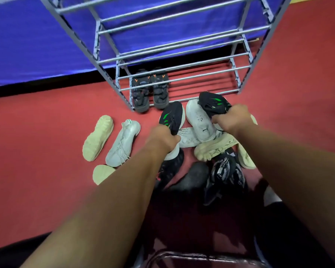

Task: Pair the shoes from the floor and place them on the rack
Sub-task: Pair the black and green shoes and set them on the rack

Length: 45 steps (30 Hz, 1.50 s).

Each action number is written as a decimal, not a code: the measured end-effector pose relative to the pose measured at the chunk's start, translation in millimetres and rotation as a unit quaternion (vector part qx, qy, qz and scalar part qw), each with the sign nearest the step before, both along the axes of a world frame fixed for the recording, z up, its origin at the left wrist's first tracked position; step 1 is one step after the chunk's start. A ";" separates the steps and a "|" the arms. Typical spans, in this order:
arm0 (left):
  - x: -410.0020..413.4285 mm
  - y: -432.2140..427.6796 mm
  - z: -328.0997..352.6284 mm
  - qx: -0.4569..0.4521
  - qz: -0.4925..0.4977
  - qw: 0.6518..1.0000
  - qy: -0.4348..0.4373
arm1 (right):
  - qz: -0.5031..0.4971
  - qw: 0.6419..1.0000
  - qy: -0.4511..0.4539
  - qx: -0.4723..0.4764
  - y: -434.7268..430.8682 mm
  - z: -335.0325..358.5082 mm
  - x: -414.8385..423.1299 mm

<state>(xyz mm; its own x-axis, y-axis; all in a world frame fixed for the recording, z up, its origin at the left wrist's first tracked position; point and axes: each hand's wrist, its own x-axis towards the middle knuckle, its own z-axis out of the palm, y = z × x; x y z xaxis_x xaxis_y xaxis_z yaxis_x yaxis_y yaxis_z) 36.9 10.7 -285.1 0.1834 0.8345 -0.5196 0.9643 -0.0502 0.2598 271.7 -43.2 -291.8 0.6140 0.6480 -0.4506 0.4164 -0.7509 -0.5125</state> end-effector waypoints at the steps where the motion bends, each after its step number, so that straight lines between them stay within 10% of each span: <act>1: 6.7 10.7 -11.2 0.014 -0.015 1.000 0.008 | -0.025 1.000 0.015 0.012 8.0 -11.1 3.1; 20: 129.0 190.5 -143.3 0.161 -0.062 0.983 0.060 | 0.030 0.982 -0.083 0.165 163.2 -146.5 51.7; 33: 125.0 201.1 -156.9 0.001 -0.083 0.997 0.001 | 0.155 0.984 -0.079 -0.022 182.2 -156.5 68.5; 45: 127.2 190.9 -173.6 0.064 -0.079 0.995 -0.002 | 0.160 0.978 -0.125 -0.042 187.3 -154.9 70.4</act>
<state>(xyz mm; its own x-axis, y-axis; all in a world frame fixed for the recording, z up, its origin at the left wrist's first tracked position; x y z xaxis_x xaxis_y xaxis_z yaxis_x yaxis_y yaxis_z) 164.2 201.7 -458.7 0.3186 0.8544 -0.4104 0.9410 -0.2330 0.2454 342.1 144.1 -446.6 0.4834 0.7923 -0.3722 0.7418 -0.5965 -0.3064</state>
